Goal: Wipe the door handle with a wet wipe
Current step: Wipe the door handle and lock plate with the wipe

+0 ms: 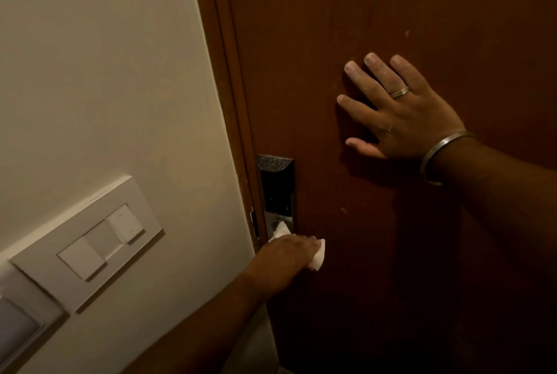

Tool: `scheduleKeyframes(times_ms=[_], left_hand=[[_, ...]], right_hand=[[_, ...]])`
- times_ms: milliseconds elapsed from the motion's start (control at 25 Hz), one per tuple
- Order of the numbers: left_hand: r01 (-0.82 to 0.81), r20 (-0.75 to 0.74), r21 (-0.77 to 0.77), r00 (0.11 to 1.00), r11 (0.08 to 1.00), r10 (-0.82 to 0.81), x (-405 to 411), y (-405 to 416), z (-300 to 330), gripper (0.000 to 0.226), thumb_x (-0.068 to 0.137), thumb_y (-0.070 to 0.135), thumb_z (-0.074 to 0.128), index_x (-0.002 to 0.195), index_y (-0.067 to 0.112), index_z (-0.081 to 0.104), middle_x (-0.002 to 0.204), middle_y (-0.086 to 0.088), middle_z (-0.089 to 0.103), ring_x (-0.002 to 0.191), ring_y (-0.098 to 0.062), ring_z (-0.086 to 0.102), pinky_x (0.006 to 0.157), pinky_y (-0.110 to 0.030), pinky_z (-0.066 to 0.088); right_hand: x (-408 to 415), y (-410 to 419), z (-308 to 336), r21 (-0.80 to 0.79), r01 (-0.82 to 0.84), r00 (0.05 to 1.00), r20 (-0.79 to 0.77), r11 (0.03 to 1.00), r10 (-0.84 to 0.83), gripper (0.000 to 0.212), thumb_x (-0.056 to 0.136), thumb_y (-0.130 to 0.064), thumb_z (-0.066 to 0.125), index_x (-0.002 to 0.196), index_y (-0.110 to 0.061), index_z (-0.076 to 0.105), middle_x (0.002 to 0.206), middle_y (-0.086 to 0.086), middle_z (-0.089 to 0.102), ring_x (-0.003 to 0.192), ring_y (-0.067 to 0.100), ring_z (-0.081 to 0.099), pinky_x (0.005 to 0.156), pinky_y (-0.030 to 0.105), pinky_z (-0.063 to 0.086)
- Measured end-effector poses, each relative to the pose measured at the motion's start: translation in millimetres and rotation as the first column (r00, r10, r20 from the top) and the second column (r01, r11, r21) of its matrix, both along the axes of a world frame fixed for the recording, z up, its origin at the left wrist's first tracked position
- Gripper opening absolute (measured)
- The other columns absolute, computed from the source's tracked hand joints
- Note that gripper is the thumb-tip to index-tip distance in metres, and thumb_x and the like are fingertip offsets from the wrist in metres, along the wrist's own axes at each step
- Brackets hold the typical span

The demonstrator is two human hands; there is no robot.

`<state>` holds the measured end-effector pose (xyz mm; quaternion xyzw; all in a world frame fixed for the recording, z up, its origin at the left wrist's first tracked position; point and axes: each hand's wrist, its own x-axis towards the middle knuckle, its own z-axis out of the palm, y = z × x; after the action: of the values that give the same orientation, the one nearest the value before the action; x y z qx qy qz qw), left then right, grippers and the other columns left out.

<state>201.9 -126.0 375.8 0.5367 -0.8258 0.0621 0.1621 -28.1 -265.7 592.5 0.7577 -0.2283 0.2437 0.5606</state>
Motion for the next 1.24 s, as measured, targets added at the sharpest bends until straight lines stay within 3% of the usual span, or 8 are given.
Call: scheduleKeyframes(times_ms=[200,440,560,720,880,1040,1160,1240], left_hand=[[-0.052,0.107,0.1,0.993,0.994,0.041,83,-23,18,0.042,0.093,0.021,0.057,0.135,0.022,0.05,0.143,-0.006,0.049,0.131,-0.024,0.045,0.107,-0.038,0.035],[-0.158,0.062,0.12,0.986,0.98,0.152,-36,-16,-2,0.05,0.092,0.014,0.061,0.138,0.009,0.041,0.141,-0.014,0.05,0.13,-0.027,0.044,0.109,-0.043,0.035],[0.009,0.1,-0.029,0.995,1.0,-0.006,5,-7,4,0.057,0.073,0.013,0.082,0.124,0.009,0.057,0.125,-0.015,0.064,0.115,-0.029,0.06,0.093,-0.043,0.051],[0.032,0.192,0.092,0.98,0.995,-0.049,66,-20,24,0.05,0.074,0.012,0.081,0.12,0.014,0.061,0.124,-0.013,0.065,0.113,-0.03,0.061,0.09,-0.045,0.054],[0.024,0.083,0.169,0.996,0.985,-0.039,-28,-17,18,0.038,0.092,0.009,0.058,0.129,0.011,0.053,0.137,-0.013,0.055,0.124,-0.027,0.052,0.103,-0.043,0.042],[0.332,-0.133,0.09,0.938,0.939,-0.319,-110,6,8,0.022,0.092,0.012,0.059,0.113,0.015,0.063,0.114,-0.01,0.066,0.101,-0.024,0.063,0.083,-0.038,0.053],[0.266,-0.535,0.318,0.843,0.91,-0.059,-93,6,-7,0.022,0.093,0.023,0.058,0.112,0.016,0.067,0.101,-0.002,0.068,0.088,-0.012,0.06,0.079,-0.028,0.045],[0.307,-0.725,0.537,0.644,0.786,0.244,-75,5,-17,0.037,0.09,0.018,0.063,0.126,0.011,0.055,0.081,0.001,0.068,0.068,-0.002,0.063,0.067,-0.027,0.047]], right_hand=[[1,-1,0,-0.008,-0.005,1.0,-0.006,1.0,0.005,0.073,0.095,-0.068,0.031,0.144,-0.016,0.045,0.159,0.023,0.027,0.145,0.043,0.029,0.116,0.056,0.026],[0,-2,0,0.001,-0.002,1.0,-0.016,1.0,0.002,0.072,0.095,-0.068,0.03,0.145,-0.017,0.044,0.159,0.023,0.027,0.145,0.043,0.028,0.117,0.055,0.025],[0,-2,-1,0.008,-0.002,1.0,-0.011,1.0,0.002,0.072,0.095,-0.067,0.03,0.144,-0.017,0.044,0.159,0.023,0.027,0.145,0.043,0.028,0.117,0.055,0.024],[1,-2,1,0.022,0.007,1.0,-0.018,1.0,-0.007,0.072,0.095,-0.068,0.031,0.144,-0.017,0.044,0.159,0.023,0.027,0.145,0.043,0.028,0.117,0.055,0.025],[-2,3,-1,0.078,0.028,0.999,-0.031,0.997,-0.026,0.073,0.095,-0.068,0.029,0.146,-0.017,0.042,0.159,0.023,0.025,0.146,0.043,0.026,0.117,0.056,0.024],[1,11,4,0.16,0.071,0.997,-0.021,0.985,-0.068,0.069,0.096,-0.064,0.033,0.146,-0.017,0.044,0.159,0.02,0.028,0.146,0.041,0.027,0.118,0.055,0.024],[-23,40,-36,0.448,-0.083,0.992,0.123,0.89,0.031,0.058,0.096,-0.049,0.044,0.142,-0.013,0.052,0.156,0.017,0.037,0.144,0.035,0.033,0.117,0.053,0.027],[-61,81,-97,0.754,-0.179,0.955,0.287,0.632,-0.072,0.049,0.095,-0.042,0.047,0.135,-0.016,0.057,0.149,0.011,0.048,0.139,0.028,0.044,0.113,0.046,0.036]])
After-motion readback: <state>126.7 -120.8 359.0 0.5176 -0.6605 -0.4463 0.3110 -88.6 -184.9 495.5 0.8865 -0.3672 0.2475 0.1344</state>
